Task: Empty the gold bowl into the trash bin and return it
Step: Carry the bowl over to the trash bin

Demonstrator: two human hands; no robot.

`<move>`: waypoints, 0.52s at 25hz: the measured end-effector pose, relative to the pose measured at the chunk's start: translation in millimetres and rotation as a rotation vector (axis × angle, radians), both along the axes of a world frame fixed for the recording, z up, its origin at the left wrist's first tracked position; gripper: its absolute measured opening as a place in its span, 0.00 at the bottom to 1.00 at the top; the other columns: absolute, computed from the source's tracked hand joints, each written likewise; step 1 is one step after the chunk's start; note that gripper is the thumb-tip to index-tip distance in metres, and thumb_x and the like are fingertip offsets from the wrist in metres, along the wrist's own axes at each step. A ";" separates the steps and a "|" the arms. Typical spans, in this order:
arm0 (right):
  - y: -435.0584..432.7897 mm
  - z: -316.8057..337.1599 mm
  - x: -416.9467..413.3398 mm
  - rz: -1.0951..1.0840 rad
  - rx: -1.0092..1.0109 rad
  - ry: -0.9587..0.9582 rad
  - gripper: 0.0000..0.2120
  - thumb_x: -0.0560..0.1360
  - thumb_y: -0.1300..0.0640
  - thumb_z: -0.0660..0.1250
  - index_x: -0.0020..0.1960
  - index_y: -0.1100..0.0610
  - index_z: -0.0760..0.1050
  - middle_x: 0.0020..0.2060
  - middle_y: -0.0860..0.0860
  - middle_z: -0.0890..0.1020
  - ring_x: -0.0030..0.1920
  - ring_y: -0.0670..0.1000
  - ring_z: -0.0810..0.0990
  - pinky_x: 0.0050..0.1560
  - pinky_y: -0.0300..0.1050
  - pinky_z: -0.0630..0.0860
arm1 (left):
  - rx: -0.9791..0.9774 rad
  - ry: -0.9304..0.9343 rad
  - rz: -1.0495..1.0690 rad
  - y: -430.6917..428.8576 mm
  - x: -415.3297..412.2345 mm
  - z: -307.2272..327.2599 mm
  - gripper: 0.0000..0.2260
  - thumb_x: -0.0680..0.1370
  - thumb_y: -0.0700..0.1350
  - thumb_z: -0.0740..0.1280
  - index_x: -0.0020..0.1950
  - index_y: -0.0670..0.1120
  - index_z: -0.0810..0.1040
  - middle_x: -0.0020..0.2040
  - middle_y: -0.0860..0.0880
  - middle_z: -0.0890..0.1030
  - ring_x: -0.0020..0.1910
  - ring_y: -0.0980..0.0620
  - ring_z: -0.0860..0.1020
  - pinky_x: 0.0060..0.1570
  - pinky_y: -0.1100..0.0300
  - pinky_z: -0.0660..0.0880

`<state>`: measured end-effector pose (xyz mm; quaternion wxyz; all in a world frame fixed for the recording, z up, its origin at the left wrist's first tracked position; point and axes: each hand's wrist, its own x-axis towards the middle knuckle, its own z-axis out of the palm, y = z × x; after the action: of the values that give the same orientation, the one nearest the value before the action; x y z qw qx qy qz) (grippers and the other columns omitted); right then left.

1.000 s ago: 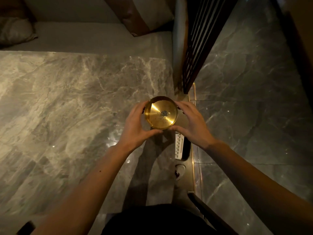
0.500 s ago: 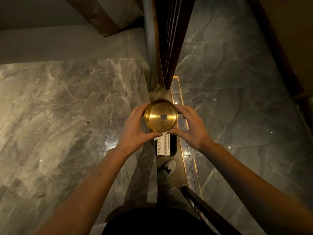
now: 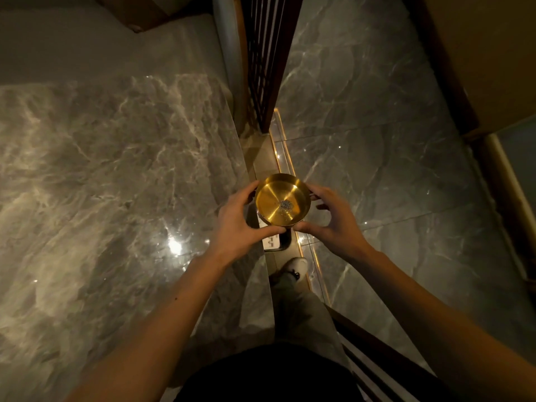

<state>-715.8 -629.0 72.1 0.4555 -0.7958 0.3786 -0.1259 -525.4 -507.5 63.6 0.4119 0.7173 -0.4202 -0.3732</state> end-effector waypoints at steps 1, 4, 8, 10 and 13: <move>-1.5 -3.3 -2.7 -0.022 0.027 -0.003 0.39 0.65 0.44 0.76 0.72 0.55 0.69 0.63 0.51 0.76 0.61 0.46 0.74 0.57 0.43 0.75 | 0.014 0.027 0.007 -2.8 -3.9 -3.0 0.47 0.59 0.66 0.76 0.74 0.55 0.63 0.69 0.54 0.72 0.68 0.55 0.70 0.68 0.51 0.70; -10.6 -15.8 -11.2 -0.066 0.118 -0.019 0.38 0.65 0.46 0.77 0.72 0.53 0.69 0.63 0.49 0.76 0.61 0.44 0.75 0.57 0.42 0.74 | 0.041 0.108 0.064 -12.3 -17.1 -11.5 0.48 0.57 0.67 0.75 0.73 0.55 0.64 0.65 0.61 0.70 0.66 0.60 0.70 0.66 0.61 0.68; -31.1 -38.3 -24.2 -0.042 0.219 -0.024 0.37 0.65 0.47 0.77 0.71 0.52 0.70 0.64 0.49 0.76 0.62 0.41 0.74 0.58 0.42 0.73 | 0.090 0.173 0.156 -26.0 -38.3 -27.0 0.44 0.57 0.61 0.78 0.71 0.55 0.67 0.63 0.62 0.73 0.66 0.59 0.71 0.66 0.61 0.69; -41.4 -53.5 -31.0 -0.026 0.273 -0.006 0.37 0.65 0.47 0.77 0.71 0.53 0.70 0.64 0.49 0.77 0.63 0.43 0.75 0.61 0.49 0.75 | 0.120 0.219 0.204 -33.2 -51.1 -39.4 0.43 0.58 0.57 0.79 0.71 0.57 0.67 0.63 0.64 0.72 0.67 0.59 0.70 0.65 0.62 0.68; -58.0 -79.6 -44.8 -0.047 0.367 0.001 0.36 0.64 0.47 0.77 0.70 0.53 0.71 0.63 0.49 0.78 0.63 0.45 0.75 0.62 0.54 0.75 | 0.182 0.253 0.257 -48.0 -72.0 -62.1 0.44 0.60 0.55 0.80 0.73 0.53 0.66 0.68 0.56 0.70 0.68 0.57 0.69 0.67 0.58 0.68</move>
<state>-760.7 -687.1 -7.5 0.5897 -0.6903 0.4142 -0.0649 -597.4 -555.4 1.4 0.4389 0.7469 -0.2346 -0.4410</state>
